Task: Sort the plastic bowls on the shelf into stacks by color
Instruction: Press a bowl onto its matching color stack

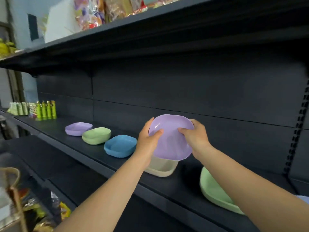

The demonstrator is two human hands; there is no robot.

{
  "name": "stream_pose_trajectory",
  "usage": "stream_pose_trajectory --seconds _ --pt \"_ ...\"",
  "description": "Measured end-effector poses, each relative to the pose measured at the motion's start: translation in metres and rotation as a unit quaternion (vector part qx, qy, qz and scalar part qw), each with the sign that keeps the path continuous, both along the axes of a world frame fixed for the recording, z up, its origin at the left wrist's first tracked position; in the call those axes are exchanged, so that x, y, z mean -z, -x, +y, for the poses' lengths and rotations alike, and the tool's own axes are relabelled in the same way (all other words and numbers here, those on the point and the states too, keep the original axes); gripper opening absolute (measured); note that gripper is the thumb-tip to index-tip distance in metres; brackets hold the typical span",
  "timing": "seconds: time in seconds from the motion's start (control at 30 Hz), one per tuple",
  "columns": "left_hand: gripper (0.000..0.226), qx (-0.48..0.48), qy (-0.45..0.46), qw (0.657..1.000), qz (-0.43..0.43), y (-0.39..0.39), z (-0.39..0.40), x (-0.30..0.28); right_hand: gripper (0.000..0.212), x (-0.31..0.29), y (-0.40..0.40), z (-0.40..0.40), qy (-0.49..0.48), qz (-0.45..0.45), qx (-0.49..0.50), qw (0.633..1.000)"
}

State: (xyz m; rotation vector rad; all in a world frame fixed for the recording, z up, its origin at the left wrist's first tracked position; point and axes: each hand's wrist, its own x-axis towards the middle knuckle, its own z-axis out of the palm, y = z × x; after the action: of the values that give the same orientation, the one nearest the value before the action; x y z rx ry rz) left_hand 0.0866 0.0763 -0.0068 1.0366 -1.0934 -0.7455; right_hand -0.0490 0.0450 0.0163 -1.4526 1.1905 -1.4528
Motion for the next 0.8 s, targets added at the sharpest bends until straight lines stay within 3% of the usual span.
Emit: stream_pose_trajectory --seconds 0.33,0.43,0.8 --pt "0.043 -0.054 -0.06 0.993 -0.085 -0.226 -0.052 -0.01 0.02 0.005 -0.231 -0.059 -0.019 -0.033 -0.037 0.999" --pt "0.04 -0.067 -0.096 0.99 -0.081 -0.271 -0.068 -0.008 0.019 0.009 -0.28 -0.077 -0.028 -0.021 -0.046 0.998" --pt "0.039 -0.096 -0.087 0.989 -0.074 -0.428 -0.157 0.011 0.009 0.018 -0.436 -0.177 -0.039 0.023 -0.08 0.996"
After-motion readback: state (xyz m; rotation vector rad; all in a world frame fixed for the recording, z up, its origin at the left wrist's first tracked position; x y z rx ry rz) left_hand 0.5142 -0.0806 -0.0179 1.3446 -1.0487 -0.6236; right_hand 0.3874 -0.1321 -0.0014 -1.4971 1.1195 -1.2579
